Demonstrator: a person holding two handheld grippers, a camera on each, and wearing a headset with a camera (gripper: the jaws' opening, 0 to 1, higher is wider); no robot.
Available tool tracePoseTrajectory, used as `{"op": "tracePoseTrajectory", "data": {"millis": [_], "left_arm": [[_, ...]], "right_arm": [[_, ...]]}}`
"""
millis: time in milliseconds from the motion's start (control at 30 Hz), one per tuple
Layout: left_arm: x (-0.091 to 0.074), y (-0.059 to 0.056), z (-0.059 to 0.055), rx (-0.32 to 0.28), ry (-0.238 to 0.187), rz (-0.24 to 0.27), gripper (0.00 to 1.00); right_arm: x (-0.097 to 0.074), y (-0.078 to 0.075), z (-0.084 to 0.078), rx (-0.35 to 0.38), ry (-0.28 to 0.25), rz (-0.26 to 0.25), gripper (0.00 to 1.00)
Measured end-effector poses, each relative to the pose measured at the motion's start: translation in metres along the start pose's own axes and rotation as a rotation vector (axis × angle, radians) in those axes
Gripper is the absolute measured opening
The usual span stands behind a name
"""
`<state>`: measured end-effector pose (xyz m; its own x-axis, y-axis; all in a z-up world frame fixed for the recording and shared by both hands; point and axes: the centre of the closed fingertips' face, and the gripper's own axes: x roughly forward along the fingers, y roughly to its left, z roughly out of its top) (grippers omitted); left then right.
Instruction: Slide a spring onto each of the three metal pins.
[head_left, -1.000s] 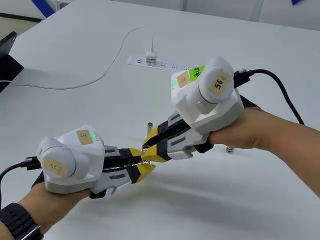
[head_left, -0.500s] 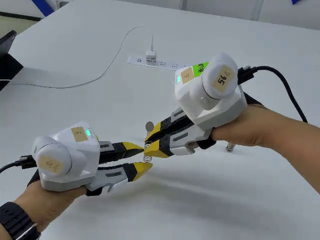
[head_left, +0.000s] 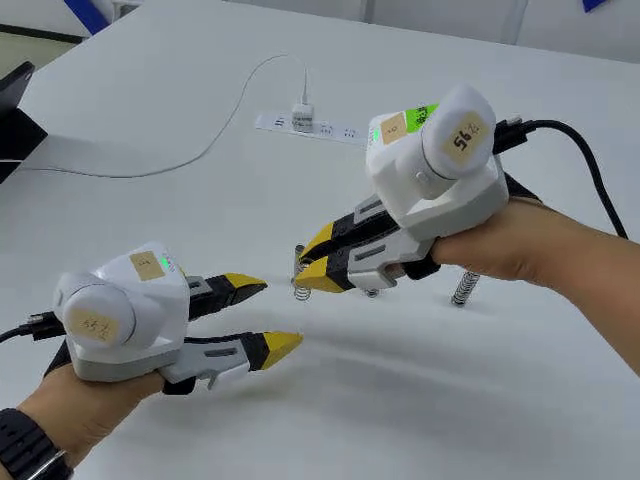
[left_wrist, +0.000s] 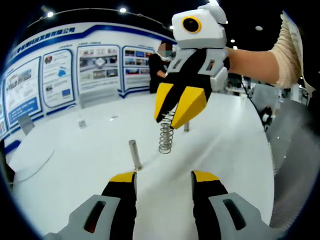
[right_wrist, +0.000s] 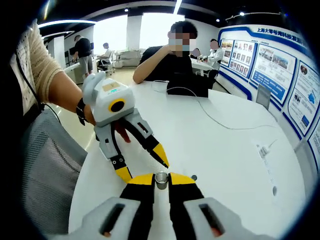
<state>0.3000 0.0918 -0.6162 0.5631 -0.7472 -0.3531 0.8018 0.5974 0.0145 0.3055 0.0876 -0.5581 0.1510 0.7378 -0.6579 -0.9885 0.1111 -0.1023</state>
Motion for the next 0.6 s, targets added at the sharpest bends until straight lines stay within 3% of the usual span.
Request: {"op": "tracePoseTrajectory", "data": {"millis": [367,600], "left_arm": [[-0.002,0.002,0.001,-0.011,-0.001,0.012,0.52],[-0.002,0.002,0.000,-0.012,0.005,0.011,0.54]], "right_arm": [[-0.005,-0.033,0.008,0.029,-0.037,-0.112,0.12],[0.001,-0.053,0.006,0.064,-0.044,-0.152,0.12]]}}
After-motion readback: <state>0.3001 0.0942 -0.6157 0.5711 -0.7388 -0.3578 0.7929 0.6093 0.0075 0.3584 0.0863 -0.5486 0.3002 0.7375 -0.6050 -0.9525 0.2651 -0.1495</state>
